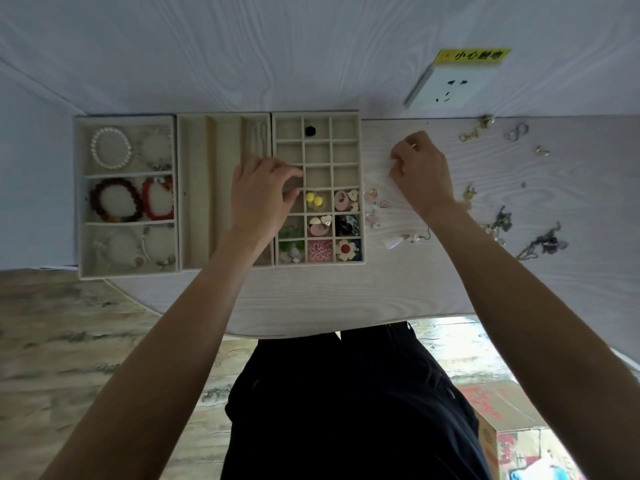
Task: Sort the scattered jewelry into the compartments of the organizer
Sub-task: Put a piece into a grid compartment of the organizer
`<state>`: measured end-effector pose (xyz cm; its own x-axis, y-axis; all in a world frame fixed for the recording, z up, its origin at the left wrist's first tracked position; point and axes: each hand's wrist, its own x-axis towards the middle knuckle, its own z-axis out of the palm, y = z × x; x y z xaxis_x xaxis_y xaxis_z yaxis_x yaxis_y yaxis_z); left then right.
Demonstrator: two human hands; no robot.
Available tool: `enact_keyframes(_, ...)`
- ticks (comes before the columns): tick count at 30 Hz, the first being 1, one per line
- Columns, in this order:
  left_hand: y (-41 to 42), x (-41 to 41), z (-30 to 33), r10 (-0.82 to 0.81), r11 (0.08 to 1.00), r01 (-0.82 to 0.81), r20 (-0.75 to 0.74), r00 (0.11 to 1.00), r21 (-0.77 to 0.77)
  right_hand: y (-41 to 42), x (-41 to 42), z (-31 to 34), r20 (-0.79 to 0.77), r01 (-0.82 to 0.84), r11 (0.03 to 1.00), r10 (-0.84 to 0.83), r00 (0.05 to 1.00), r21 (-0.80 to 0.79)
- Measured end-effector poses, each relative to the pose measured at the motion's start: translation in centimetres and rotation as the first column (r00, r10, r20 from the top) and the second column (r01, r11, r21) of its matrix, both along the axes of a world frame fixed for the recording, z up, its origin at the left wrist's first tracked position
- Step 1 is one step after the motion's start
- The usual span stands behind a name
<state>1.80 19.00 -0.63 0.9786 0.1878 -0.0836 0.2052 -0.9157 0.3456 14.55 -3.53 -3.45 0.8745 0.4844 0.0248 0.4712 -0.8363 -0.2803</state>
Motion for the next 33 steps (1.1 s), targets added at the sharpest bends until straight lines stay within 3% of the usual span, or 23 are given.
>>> enact_keyframes(5,0.1,0.0,0.1,0.006,1.0,-0.006,-0.013,1.0,-0.013,-0.4,0.0,0.0,-0.058,0.075,0.992,-0.07,0.996,0.1)
enact_keyframes(12,0.2,0.1,0.2,0.01,1.0,-0.011,-0.038,0.999,-0.024,-0.1,-0.4,0.8,-0.117,0.147,0.982,-0.133,0.984,0.12)
enact_keyframes(19,0.3,0.1,0.1,0.016,0.999,-0.018,-0.04,0.999,-0.045,4.5,-0.3,3.5,-0.188,0.109,0.906,-0.033,0.982,0.409)
enact_keyframes(22,0.3,0.1,0.0,0.018,0.998,-0.02,-0.037,0.999,-0.052,6.5,0.7,3.7,-0.183,0.063,0.936,0.002,0.983,0.347)
enact_keyframes(28,0.5,0.1,-0.3,0.03,0.997,-0.03,-0.011,0.999,-0.077,8.4,1.9,3.2,-0.129,-0.063,0.998,0.063,0.99,0.008)
enact_keyframes(33,0.5,0.0,-0.4,0.031,0.996,-0.031,0.009,0.999,-0.085,8.9,2.5,3.0,-0.129,-0.018,0.999,0.014,0.992,-0.034)
